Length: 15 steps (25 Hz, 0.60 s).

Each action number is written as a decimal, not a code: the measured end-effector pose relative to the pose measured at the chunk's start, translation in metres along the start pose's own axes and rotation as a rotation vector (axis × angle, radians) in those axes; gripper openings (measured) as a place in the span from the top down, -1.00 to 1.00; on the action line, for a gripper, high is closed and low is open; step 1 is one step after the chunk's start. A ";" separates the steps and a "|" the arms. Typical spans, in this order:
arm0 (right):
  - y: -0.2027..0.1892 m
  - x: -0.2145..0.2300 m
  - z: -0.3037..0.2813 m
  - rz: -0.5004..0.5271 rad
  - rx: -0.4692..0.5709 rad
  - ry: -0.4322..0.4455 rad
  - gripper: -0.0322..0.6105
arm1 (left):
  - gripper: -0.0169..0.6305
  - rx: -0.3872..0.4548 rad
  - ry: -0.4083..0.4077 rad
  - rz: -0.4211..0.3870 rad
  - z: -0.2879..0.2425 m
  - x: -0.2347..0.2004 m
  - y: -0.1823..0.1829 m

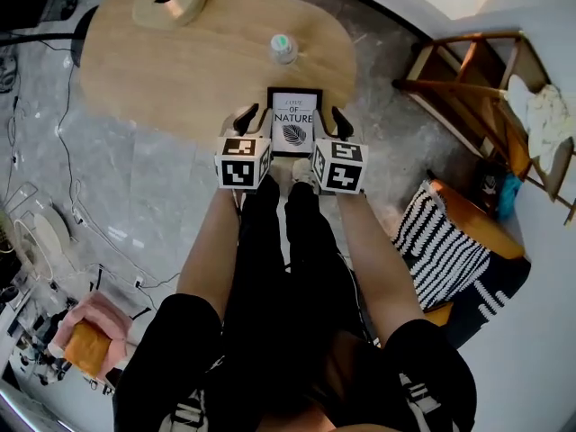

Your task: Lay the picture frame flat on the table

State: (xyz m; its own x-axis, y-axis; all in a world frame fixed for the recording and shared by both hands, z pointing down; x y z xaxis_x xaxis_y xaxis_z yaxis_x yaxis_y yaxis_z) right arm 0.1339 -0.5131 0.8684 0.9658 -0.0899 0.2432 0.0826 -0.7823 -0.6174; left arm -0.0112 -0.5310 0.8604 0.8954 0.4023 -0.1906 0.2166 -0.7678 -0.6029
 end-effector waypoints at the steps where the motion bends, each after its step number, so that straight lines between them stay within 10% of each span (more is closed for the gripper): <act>1: 0.014 -0.006 0.029 0.020 0.033 0.002 0.40 | 0.60 0.034 0.007 -0.005 0.027 0.011 0.015; 15: 0.268 -0.120 0.362 0.189 0.682 0.014 0.49 | 0.60 0.571 0.097 -0.139 0.358 0.080 0.232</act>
State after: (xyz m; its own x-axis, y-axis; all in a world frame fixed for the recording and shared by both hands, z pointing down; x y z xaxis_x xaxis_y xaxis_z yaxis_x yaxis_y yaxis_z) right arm 0.1294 -0.4888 0.4032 0.9760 -0.1975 0.0921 0.0536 -0.1921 -0.9799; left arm -0.0284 -0.4982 0.4280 0.9110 0.4117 -0.0245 0.1149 -0.3103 -0.9437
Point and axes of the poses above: the fingertips, and each gripper's own axes: z backward along the fingers, x to its right, y out of its top, the point moved 2 cm from there along z, backward along the fingers, and after that the axes turned 1 degree about y, right-handed, at the moved point
